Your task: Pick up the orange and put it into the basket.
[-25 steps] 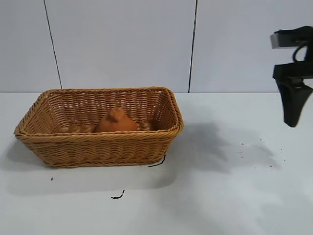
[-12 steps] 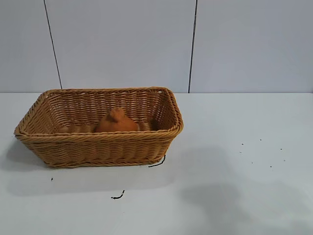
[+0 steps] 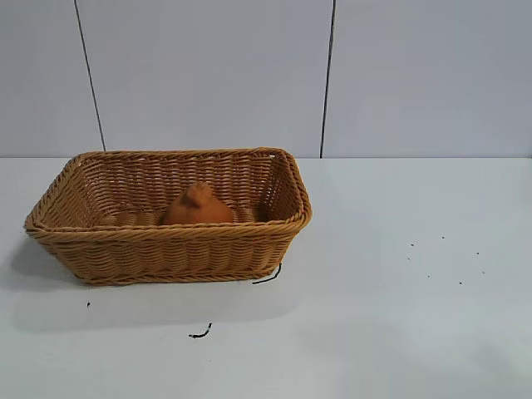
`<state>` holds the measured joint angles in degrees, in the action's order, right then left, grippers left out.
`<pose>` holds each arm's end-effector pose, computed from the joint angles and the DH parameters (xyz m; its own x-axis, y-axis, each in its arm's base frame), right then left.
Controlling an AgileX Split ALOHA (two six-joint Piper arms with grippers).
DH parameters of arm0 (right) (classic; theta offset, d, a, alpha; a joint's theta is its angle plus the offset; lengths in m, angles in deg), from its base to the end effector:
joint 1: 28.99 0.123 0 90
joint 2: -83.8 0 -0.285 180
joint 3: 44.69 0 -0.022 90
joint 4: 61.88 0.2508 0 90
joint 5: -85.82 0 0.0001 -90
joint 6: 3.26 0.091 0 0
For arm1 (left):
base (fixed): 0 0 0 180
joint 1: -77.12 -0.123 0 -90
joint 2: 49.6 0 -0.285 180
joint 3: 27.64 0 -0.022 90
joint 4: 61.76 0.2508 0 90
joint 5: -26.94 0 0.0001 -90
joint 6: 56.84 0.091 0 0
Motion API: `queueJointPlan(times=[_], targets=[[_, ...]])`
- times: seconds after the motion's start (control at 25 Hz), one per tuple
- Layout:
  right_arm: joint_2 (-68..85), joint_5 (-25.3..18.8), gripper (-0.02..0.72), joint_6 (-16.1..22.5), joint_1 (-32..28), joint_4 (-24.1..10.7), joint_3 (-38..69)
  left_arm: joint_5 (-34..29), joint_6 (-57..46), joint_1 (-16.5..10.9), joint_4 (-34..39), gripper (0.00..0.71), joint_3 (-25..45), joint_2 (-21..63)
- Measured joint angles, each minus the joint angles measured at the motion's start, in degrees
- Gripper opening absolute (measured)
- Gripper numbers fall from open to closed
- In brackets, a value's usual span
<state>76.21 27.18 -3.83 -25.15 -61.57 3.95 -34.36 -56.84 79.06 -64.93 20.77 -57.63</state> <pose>-0.0037 0.0002 0.2800 -0.4191 -0.0353 -0.9073 -0.0741 0.9972 -0.0045 -0.0051 -0.0042 0.2774 -0.4665 -0.0108 -0.8845 0.0644 0.9969 -0.0461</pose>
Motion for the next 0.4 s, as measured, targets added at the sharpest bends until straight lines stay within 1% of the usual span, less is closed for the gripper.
queueJointPlan(times=[0.4], targets=[[0.0,0.0,0.655,0.0,0.0,0.0,0.0,0.0,0.0,0.0,0.0,0.639,0.0,0.0]])
